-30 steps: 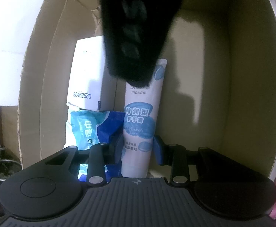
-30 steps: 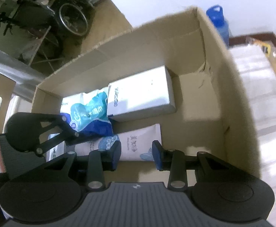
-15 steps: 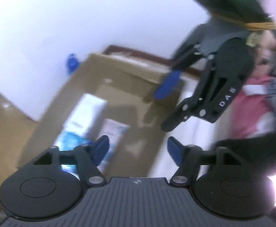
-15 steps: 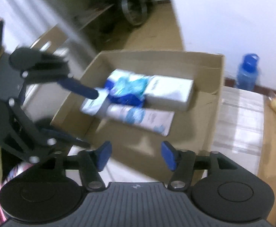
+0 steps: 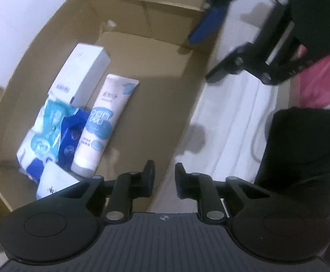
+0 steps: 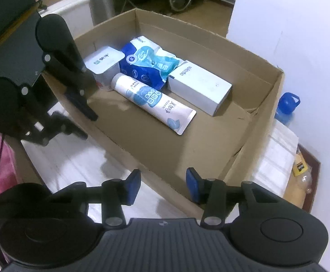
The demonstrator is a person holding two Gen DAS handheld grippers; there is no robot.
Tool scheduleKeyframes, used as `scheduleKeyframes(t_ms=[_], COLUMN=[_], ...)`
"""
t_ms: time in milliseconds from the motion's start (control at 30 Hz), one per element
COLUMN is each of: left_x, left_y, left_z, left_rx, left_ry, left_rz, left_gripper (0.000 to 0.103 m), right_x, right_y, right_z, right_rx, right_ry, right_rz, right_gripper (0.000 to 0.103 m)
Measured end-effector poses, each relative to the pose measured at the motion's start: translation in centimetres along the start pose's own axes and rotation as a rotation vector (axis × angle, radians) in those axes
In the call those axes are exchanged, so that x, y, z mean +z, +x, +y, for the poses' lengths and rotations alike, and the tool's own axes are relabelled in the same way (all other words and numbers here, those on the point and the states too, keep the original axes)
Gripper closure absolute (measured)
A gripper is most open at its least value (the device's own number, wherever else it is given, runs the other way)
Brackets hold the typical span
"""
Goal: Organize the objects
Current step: 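Open both grippers and raise them out of the box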
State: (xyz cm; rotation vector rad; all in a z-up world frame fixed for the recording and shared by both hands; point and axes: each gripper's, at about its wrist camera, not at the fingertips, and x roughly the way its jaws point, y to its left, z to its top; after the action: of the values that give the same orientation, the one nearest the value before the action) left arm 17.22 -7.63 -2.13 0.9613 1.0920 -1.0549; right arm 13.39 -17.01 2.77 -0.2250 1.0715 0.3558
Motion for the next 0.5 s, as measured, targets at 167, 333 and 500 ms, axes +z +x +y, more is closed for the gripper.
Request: scheduleKeyframes(t_ms=[167, 333, 500], left_x=[-1.0, -2.6, -3.9], left_y=[-0.5, -1.3, -3.7], left_z=[-1.2, -2.9, -5.3], left_rx=[0.003, -0.001, -0.003], left_ry=[0.006, -0.002, -0.018], left_rz=[0.006, -0.002, -0.005], left_gripper=[0.088, 0.088, 0.088], right_x=[-0.4, -0.6, -0.6], right_y=[-0.8, -1.4, -1.7], right_z=[-0.5, -1.3, -1.6], right_rx=[0.023, 0.057, 0.064], right_ry=[0.002, 0.029, 0.038], right_rz=[0.013, 0.011, 0.007], right_gripper=[0.058, 0.059, 0.059])
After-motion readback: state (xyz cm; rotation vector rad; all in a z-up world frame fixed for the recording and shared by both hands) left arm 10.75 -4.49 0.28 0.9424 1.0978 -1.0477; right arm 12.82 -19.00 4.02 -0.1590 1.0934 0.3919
